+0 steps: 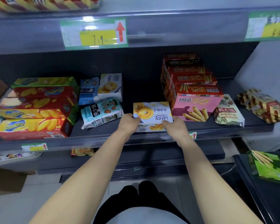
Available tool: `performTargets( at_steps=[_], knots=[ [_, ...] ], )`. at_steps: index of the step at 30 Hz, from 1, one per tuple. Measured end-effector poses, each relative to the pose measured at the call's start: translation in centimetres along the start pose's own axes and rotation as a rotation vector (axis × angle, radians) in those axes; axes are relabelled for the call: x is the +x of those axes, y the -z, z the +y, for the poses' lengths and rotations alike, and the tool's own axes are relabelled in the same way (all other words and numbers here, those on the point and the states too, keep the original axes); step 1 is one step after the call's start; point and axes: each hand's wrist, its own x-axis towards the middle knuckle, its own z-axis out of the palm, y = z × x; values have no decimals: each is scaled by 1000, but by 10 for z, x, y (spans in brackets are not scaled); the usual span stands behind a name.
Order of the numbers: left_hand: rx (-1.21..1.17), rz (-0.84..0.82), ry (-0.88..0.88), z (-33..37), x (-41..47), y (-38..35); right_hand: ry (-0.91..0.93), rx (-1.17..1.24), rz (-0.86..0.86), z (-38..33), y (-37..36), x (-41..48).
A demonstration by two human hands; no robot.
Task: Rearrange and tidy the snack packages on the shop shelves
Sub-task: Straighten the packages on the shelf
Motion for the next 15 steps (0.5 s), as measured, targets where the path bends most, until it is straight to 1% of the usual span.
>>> performTargets(
  at_steps=[7,10,15],
  knots=[
    [-89,97,-10,1,0,5,43,97,-7,-8,-2,2],
    [-148,135,-29,6,-14,8,95,156,-17,-13,0,-8],
    [-189,193,-72,19,-49,7,151,180,-45,-15,17,-39]
  ],
)
